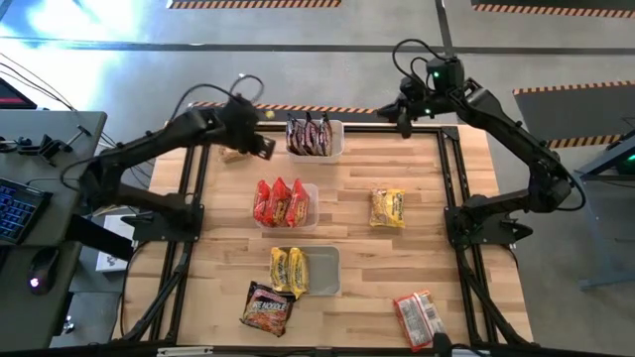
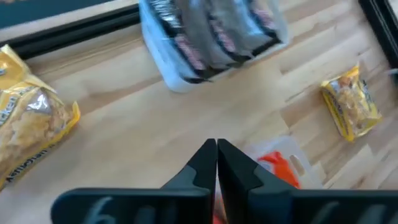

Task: Sort Maruchan noodles
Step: Put the yellow noodle pack into the gray bin

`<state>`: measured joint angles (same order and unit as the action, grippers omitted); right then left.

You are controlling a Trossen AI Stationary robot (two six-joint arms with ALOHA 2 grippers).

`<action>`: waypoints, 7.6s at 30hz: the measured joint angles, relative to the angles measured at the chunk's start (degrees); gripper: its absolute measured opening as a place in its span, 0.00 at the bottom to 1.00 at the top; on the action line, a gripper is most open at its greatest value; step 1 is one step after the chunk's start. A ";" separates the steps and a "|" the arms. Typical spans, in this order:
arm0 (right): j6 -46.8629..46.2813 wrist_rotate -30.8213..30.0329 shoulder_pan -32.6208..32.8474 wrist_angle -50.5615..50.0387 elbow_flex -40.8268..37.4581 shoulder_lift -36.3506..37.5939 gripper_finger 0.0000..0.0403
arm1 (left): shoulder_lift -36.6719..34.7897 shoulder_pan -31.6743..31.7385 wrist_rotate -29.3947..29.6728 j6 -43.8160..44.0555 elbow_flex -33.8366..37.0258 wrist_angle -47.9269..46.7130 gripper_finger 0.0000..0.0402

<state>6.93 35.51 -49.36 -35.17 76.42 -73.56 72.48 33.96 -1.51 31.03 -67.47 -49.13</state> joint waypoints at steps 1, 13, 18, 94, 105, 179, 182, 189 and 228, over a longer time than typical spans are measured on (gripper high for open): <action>-1.06 -1.26 0.35 0.74 0.00 0.00 0.00 | -0.16 2.78 -2.29 -1.42 1.32 0.85 0.02; -9.98 -13.94 5.45 6.30 0.00 0.00 0.00 | 10.52 22.91 1.57 -16.59 6.71 -0.63 0.10; -10.13 -15.60 6.56 6.50 0.00 0.00 0.00 | 18.12 26.19 2.56 -17.20 6.69 -0.36 0.06; -7.11 -11.94 6.66 6.25 0.00 0.00 0.00 | 40.45 31.48 -13.93 -50.85 -7.69 -5.03 0.50; -6.98 -11.96 6.66 6.26 0.00 0.00 0.00 | 40.93 28.82 -13.95 -58.16 -7.69 -5.65 0.04; -24.62 -6.15 20.45 40.58 0.00 -24.57 0.70 | 2.24 25.73 -22.53 -31.11 16.58 -0.13 0.10; -24.35 -6.59 20.42 40.47 0.00 -24.56 0.70 | 2.24 23.87 -19.27 -31.21 20.08 3.76 0.21; -24.23 -6.58 20.41 40.53 0.00 -24.57 0.70 | 2.55 21.72 -13.07 -31.76 24.21 13.69 0.48; -24.90 -5.10 20.39 40.45 0.00 -24.57 0.70 | 14.27 19.14 -13.04 -46.18 24.46 24.10 0.02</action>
<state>-17.97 30.42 -28.97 5.28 76.42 -98.13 86.75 53.10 -14.55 -15.15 -43.00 -25.03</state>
